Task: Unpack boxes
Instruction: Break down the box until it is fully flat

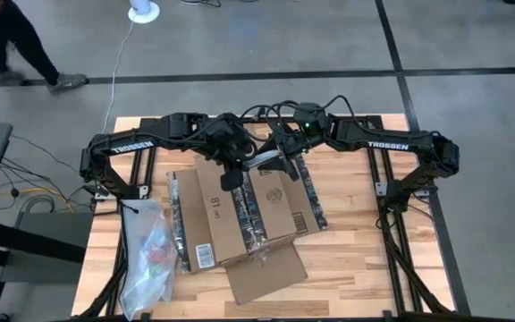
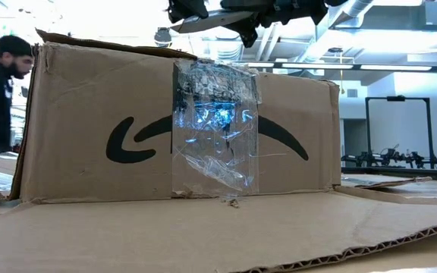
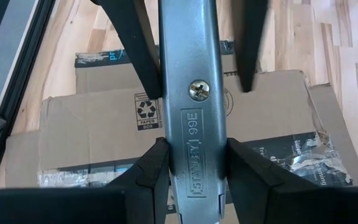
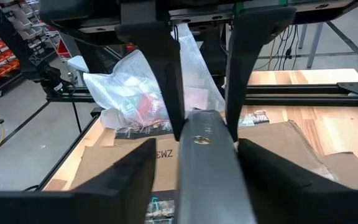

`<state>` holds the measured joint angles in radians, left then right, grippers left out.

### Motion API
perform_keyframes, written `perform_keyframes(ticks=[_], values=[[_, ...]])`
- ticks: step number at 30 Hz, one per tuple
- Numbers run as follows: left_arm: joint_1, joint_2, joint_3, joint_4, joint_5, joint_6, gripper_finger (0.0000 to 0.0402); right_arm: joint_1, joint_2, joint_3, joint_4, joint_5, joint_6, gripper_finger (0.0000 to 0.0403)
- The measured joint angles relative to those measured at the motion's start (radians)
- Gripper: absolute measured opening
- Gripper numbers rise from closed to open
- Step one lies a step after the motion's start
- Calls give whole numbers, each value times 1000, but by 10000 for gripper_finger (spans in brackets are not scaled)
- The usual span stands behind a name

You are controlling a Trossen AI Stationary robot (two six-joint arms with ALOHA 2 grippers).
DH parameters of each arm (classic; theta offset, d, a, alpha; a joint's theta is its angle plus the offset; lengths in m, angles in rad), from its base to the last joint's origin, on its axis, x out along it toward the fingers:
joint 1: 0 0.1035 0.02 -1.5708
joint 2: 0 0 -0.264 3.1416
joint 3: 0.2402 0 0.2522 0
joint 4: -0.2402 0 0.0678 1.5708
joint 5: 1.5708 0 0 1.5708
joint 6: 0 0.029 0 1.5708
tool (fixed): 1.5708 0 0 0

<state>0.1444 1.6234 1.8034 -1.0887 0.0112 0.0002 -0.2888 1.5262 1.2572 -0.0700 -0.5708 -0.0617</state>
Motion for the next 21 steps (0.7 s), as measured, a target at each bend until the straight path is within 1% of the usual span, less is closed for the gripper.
perform_keyframes(ticks=[3, 6, 8, 15, 18, 21], values=[[0, 0, 0, -1, 2, -2, 106, 0, 0, 0, -1, 4, -3, 129], [0, 0, 0, -1, -2, -4, 106, 0, 0, 0, -1, 6, -3, 122], [0, 0, 0, -1, -3, -3, 106, 0, 0, 0, -2, 5, -3, 132], [0, 0, 0, -1, -10, 2, 106, 0, 0, 0, -4, -2, -2, 198], [0, 0, 0, -2, -11, 2, 106, 0, 0, 0, -5, -3, -2, 207], [0, 0, 0, -2, -10, 2, 106, 0, 0, 0, -14, -4, -2, 204]])
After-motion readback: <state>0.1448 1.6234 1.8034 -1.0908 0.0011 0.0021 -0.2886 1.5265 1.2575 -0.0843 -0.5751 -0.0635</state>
